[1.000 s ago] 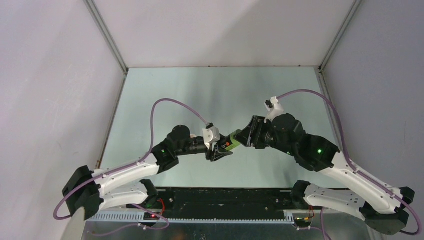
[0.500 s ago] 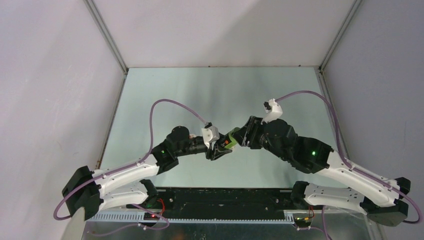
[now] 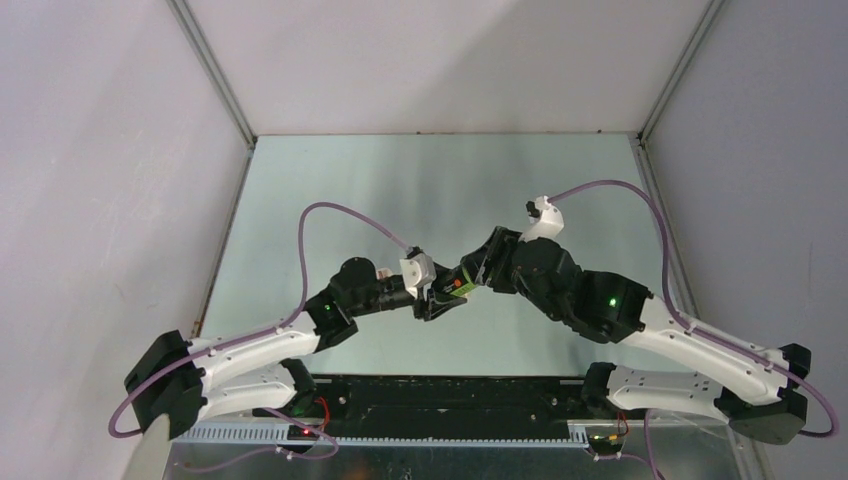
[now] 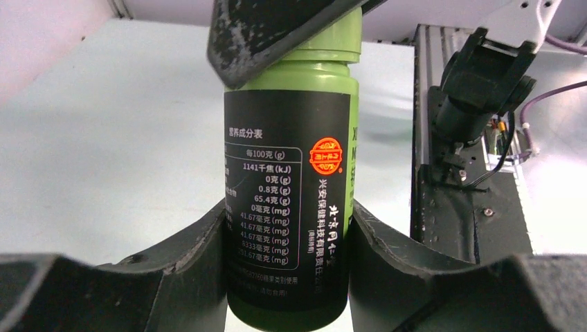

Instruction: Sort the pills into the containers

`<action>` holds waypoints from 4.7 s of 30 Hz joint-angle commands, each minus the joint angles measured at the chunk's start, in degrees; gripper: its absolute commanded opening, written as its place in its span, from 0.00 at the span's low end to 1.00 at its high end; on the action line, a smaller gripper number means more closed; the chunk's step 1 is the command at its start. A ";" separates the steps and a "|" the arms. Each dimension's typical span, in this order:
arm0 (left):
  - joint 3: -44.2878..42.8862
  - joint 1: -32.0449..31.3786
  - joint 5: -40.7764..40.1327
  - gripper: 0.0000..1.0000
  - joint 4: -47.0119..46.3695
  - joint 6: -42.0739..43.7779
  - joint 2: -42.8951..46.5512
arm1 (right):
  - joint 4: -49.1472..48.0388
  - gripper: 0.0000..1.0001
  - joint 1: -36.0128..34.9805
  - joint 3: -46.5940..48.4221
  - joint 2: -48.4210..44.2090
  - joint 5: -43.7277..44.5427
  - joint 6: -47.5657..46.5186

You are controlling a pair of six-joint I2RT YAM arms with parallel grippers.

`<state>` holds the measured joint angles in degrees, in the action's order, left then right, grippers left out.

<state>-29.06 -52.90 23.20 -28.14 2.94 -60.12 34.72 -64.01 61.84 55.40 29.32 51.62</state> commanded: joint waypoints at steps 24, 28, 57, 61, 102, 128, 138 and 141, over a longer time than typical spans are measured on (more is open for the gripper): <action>0.72 -0.22 1.41 0.00 -16.58 -7.90 0.32 | -8.39 0.92 10.60 -1.99 -11.61 -27.64 -19.73; 0.71 -0.03 1.43 0.00 -16.94 -8.48 0.41 | -6.83 0.83 13.17 -1.65 -11.53 -31.28 -19.02; -0.03 0.67 7.34 0.00 -17.60 -10.29 -0.68 | -9.51 0.75 14.38 1.02 -6.28 -29.71 -21.76; -0.02 0.69 7.86 0.00 -19.05 -11.10 -1.09 | -10.59 0.76 15.00 0.97 -5.28 -27.84 -18.59; 1.28 1.51 9.26 0.00 -23.90 -14.19 -0.74 | -9.46 0.93 17.34 -1.73 -11.32 -39.47 -20.56; -3.62 1.75 10.55 0.00 -11.24 -8.43 -0.99 | -6.95 0.56 16.58 -0.72 -5.57 -39.55 -22.47; -5.52 1.74 11.29 0.00 -7.84 -6.86 -1.87 | -4.69 0.58 15.35 1.13 -4.01 -36.62 -21.30; -4.48 1.70 11.22 0.00 -10.88 -8.16 -1.94 | -5.05 0.58 14.77 0.92 -3.54 -36.28 -19.80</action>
<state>-31.53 -51.07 32.42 -31.99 -5.54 -62.37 29.69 -48.18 61.19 50.85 -7.79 30.26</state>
